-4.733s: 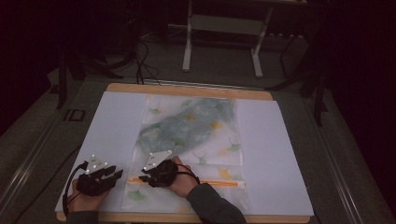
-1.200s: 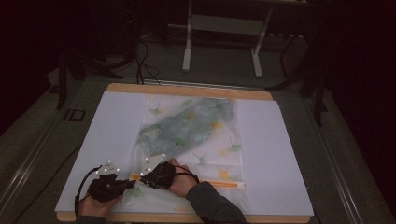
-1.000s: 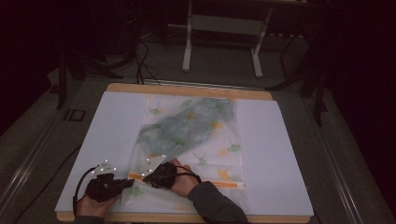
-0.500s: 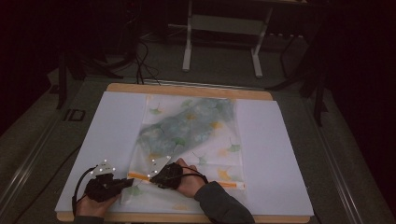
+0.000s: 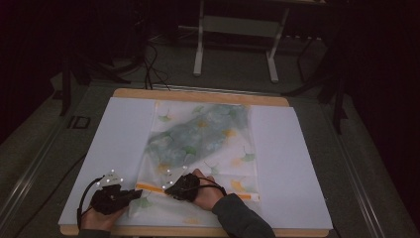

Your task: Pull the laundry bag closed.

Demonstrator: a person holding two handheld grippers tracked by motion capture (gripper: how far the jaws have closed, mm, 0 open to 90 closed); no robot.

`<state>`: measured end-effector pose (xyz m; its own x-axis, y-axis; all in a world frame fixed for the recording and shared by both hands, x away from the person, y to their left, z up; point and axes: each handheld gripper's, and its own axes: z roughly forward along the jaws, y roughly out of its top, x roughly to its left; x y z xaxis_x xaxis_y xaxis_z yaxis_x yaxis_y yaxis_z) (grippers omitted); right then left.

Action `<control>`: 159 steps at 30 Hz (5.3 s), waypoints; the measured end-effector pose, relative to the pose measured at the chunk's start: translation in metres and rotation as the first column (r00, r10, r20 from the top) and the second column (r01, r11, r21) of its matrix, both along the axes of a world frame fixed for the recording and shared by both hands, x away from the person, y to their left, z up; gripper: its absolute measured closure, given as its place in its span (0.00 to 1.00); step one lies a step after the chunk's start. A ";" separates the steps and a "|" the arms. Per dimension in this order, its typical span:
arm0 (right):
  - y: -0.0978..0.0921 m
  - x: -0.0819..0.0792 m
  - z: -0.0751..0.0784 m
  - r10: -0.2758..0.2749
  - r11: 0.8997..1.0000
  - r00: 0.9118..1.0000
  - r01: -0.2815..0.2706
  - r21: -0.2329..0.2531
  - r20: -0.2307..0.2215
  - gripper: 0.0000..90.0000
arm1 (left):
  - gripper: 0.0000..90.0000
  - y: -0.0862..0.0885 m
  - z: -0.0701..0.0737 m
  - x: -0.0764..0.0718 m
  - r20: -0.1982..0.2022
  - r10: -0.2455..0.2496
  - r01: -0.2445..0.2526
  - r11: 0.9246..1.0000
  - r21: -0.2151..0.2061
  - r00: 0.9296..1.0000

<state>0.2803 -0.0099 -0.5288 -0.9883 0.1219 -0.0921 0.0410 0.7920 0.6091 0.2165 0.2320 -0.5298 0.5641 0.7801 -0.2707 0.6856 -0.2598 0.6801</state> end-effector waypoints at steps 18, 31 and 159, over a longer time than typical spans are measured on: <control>0.009 0.009 -0.001 -0.013 1.000 0.999 0.012 -0.023 -0.038 0.98 | 0.99 -0.001 0.000 0.000 0.002 0.001 -0.001 1.000 0.002 1.000; 0.002 0.004 0.003 -0.001 0.999 1.000 0.000 -0.053 -0.014 1.00 | 0.99 -0.002 0.001 0.000 0.003 -0.008 0.008 1.000 0.007 1.000; -0.222 -0.008 0.025 -0.249 0.929 0.963 0.269 -0.253 0.109 1.00 | 0.99 0.009 -0.001 0.000 -0.004 0.022 -0.022 1.000 -0.016 1.000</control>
